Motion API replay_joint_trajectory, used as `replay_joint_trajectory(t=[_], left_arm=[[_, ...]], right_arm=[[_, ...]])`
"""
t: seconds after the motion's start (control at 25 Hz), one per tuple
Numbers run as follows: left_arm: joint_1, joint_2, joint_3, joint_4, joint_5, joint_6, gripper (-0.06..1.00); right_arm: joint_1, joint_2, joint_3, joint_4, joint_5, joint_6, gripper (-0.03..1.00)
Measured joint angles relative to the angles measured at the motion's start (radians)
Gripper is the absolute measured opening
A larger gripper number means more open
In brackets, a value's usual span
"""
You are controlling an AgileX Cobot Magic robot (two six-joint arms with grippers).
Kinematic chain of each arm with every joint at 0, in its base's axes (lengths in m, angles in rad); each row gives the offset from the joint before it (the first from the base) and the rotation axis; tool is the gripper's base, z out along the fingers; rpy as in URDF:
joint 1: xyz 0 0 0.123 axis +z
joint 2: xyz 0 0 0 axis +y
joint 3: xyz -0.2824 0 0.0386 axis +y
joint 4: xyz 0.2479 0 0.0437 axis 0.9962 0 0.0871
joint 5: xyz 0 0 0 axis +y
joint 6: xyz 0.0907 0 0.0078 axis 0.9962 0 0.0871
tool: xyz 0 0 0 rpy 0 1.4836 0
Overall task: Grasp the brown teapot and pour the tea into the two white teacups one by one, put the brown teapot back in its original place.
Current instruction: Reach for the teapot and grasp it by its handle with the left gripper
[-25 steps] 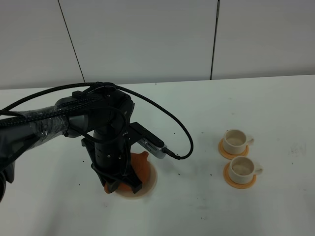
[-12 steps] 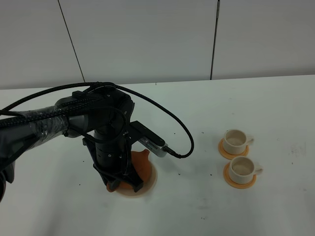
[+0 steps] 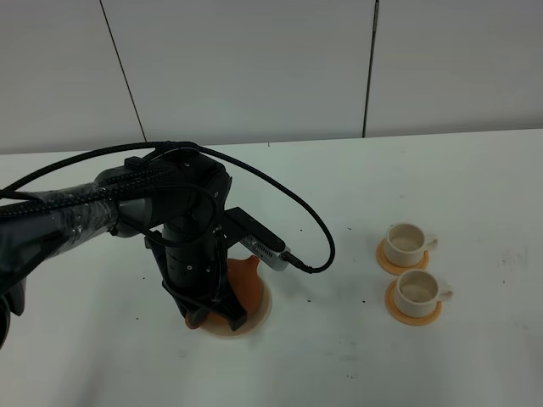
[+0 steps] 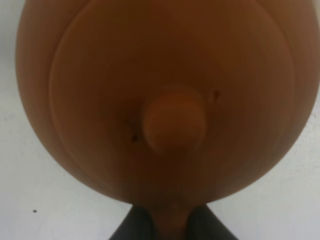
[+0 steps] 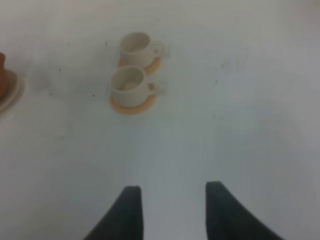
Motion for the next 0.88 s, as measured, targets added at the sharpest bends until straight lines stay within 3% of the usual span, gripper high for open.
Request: replay_joint_trajectory(t=[0.88], left_arm=[[0.0, -0.053, 0.0, -0.019, -0.075, 0.005, 0.17]], right_arm=[[0.0, 0.0, 0.0, 0.0, 0.0, 0.001, 0.3]])
